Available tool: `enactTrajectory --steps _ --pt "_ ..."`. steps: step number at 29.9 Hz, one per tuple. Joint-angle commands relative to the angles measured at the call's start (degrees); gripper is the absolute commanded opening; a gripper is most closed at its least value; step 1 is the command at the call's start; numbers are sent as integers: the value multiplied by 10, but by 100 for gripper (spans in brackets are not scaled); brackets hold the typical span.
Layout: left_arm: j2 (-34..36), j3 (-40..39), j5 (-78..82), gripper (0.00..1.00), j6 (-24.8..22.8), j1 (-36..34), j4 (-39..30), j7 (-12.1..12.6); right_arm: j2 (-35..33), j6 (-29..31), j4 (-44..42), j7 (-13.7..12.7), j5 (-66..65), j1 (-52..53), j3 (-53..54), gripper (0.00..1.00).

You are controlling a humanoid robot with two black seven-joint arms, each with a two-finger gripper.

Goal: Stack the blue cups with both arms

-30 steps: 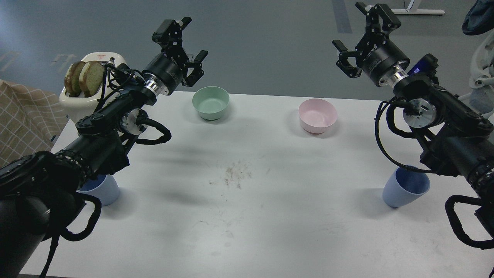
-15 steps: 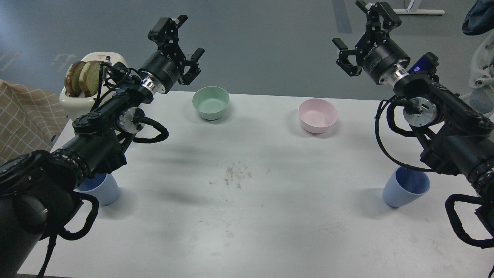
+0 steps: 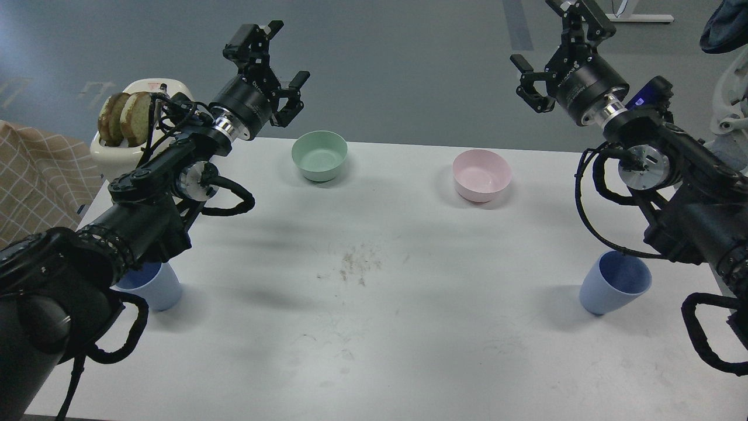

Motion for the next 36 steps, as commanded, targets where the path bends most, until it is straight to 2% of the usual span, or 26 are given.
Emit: enactTrajectory --steps 1,11,17,25,31,33,36 --pt "0 1 2 98 0 0 0 0 -2 0 2 0 0 -3 0 100" --pt "2 2 8 98 0 -3 -4 0 -3 0 4 0 0 -3 0 100" --pt "31 2 50 98 0 -3 -52 -1 -3 0 5 0 0 -3 0 100" --pt "137 2 170 98 0 4 -202 -2 -14 0 11 -1 0 -4 0 100" --pt "275 0 315 98 0 8 -364 -2 -35 0 24 0 0 -13 -1 100" --pt "350 -1 388 98 0 16 -449 -2 -50 0 37 0 0 -22 -1 100" --pt "429 -5 458 98 0 24 -526 -3 -65 0 52 0 0 -34 -1 100"
